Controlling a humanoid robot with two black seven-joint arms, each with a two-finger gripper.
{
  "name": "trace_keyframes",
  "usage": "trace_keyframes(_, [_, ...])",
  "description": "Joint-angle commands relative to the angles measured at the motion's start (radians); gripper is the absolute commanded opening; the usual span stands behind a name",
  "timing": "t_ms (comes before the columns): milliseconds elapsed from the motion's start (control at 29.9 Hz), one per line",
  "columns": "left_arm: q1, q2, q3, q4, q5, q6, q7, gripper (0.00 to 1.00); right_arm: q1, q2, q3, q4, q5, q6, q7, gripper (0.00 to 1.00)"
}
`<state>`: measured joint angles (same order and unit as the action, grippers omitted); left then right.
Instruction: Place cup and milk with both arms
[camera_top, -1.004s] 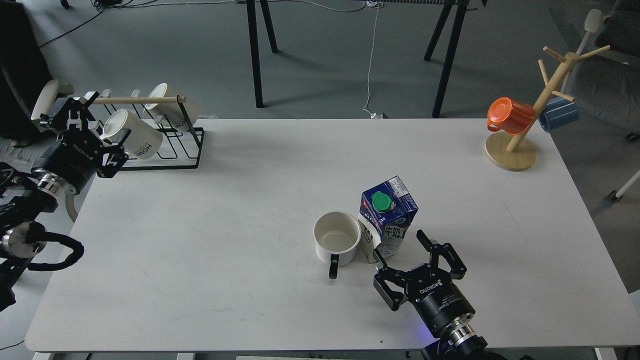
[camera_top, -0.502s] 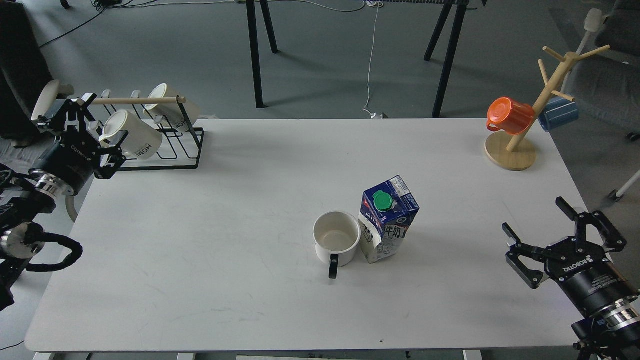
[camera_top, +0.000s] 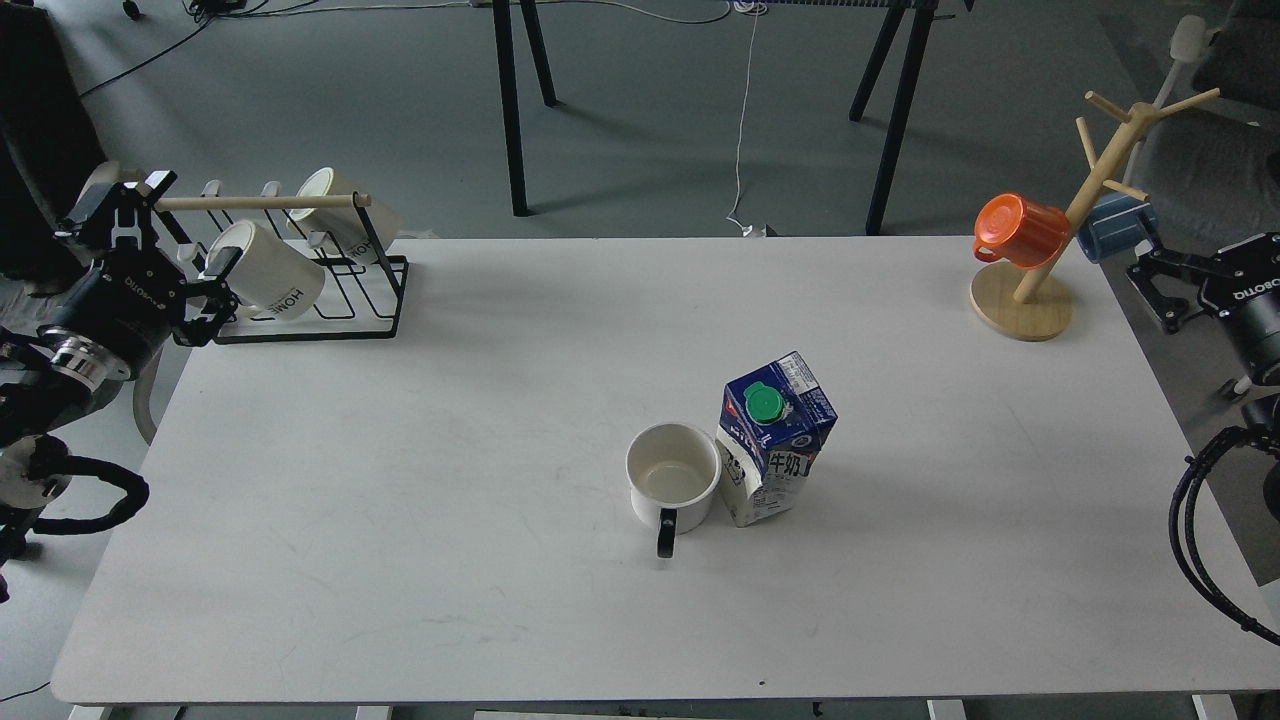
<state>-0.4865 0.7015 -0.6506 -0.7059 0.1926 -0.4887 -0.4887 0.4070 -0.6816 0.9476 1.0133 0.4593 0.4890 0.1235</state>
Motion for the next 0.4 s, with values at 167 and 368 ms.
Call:
trace_keyframes(167, [-0.003, -0.010, -0.011, 0.000, -0.001, 0.000, 0.000, 0.98, 0.039, 0.048, -0.039, -0.076, -0.007, 0.000, 0.007, 0.99])
trace_keyframes(368, [-0.003, -0.008, -0.007, 0.000, 0.001, 0.000, 0.000, 0.98, 0.044, 0.047, -0.050, -0.088, -0.008, 0.000, 0.013, 0.99])
